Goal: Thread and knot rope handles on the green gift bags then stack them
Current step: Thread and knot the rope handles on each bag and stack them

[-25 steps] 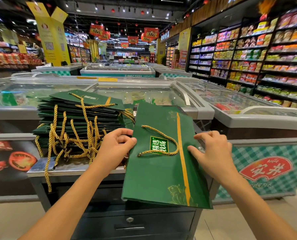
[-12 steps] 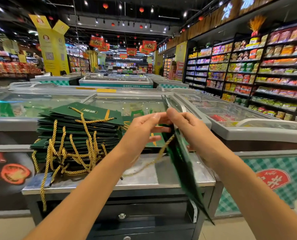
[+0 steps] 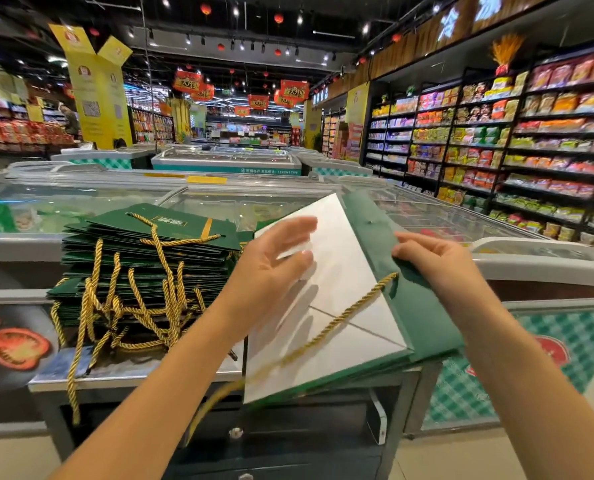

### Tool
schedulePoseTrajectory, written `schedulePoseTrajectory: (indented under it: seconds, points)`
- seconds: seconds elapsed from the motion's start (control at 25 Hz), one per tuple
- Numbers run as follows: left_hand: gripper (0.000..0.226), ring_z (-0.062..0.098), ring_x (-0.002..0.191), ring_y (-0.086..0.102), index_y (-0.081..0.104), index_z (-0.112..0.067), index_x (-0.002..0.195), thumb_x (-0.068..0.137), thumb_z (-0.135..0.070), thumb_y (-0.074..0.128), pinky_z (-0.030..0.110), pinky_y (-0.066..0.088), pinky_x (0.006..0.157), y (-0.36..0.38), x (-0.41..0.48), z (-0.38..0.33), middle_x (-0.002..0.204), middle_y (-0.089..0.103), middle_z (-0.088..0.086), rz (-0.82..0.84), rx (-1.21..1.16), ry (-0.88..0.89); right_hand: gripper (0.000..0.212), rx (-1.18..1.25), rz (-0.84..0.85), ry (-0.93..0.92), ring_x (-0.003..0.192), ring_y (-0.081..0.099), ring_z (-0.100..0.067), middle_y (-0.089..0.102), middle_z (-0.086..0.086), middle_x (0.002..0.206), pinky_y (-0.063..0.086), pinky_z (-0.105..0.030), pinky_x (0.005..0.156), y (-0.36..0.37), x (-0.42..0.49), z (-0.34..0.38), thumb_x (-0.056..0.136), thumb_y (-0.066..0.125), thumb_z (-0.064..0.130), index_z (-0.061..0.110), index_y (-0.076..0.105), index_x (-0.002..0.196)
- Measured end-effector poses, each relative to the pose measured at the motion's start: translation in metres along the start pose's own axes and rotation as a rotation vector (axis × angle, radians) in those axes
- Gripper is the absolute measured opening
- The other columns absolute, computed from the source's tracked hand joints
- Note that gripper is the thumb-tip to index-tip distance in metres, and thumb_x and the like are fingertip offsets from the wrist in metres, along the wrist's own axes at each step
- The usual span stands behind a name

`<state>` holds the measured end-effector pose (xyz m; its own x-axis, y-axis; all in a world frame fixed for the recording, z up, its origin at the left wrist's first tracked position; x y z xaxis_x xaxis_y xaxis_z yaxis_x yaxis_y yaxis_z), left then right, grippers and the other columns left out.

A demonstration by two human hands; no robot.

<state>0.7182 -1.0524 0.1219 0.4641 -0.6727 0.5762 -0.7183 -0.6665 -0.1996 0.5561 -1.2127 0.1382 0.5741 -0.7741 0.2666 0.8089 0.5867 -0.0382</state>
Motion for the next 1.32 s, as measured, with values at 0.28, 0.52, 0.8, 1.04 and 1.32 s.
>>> schedulePoseTrajectory:
  seconds: [0.28,0.52,0.8,1.04,1.32]
  points:
    - [0.025,-0.014,0.117,0.053,0.070,-0.029,0.119,0.098,-0.020,0.060,0.010,0.041,0.101,0.002,-0.037,0.071,0.122,0.063,-0.024,0.323,0.527,-0.153,0.021,-0.129,0.000,0.170,0.068,0.073,-0.004,0.078,0.006,0.084,0.055,-0.018,0.058,-0.005,0.004,-0.100,0.097,0.063,0.003,0.008,0.072,0.115]
    - [0.025,-0.014,0.117,0.053,0.072,-0.030,0.118,0.093,-0.030,0.068,-0.003,0.036,0.092,-0.011,-0.044,0.095,0.130,0.061,-0.023,0.356,0.535,-0.223,0.037,-0.791,0.204,-0.274,0.108,0.056,-0.005,0.059,0.011,0.131,0.043,-0.020,0.097,0.019,-0.003,-0.088,0.097,0.067,0.027,0.025,0.064,0.134]
    - [0.019,0.004,0.105,0.067,0.078,-0.028,0.105,0.095,-0.019,0.065,0.029,0.054,0.096,-0.020,-0.048,0.090,0.108,0.074,-0.016,0.232,0.396,-0.230,0.009,-0.771,0.542,-0.468,0.099,0.059,-0.012,0.068,0.006,0.106,0.047,-0.024,0.087,0.085,-0.042,-0.094,0.095,0.071,0.026,0.021,0.077,0.098]
    - [0.038,-0.003,0.107,0.065,0.075,-0.024,0.112,0.108,-0.034,0.039,0.021,0.048,0.097,-0.016,-0.048,0.089,0.110,0.074,-0.016,0.225,0.300,-0.306,0.006,-0.862,0.200,-0.333,0.092,0.060,-0.012,0.066,0.007,0.098,0.045,-0.027,0.082,0.026,-0.005,-0.094,0.095,0.068,0.023,0.019,0.072,0.094]
    - [0.031,-0.007,0.116,0.057,0.062,-0.037,0.124,0.094,-0.029,0.065,0.017,0.044,0.096,-0.018,-0.049,0.097,0.120,0.065,-0.023,0.235,0.423,-0.295,0.008,-0.923,0.202,-0.235,0.092,0.059,-0.017,0.062,0.006,0.102,0.044,-0.031,0.079,0.006,0.004,-0.103,0.092,0.071,0.030,0.023,0.069,0.090]
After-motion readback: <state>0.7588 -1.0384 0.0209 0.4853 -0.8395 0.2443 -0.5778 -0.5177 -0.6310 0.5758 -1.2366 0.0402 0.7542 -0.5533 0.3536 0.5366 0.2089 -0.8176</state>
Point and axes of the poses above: each hand's wrist, its own x-axis towards the middle knuckle, its own y-axis out of the palm, z = x × y, the point moved 4 cm from there along x, towards the middle knuckle
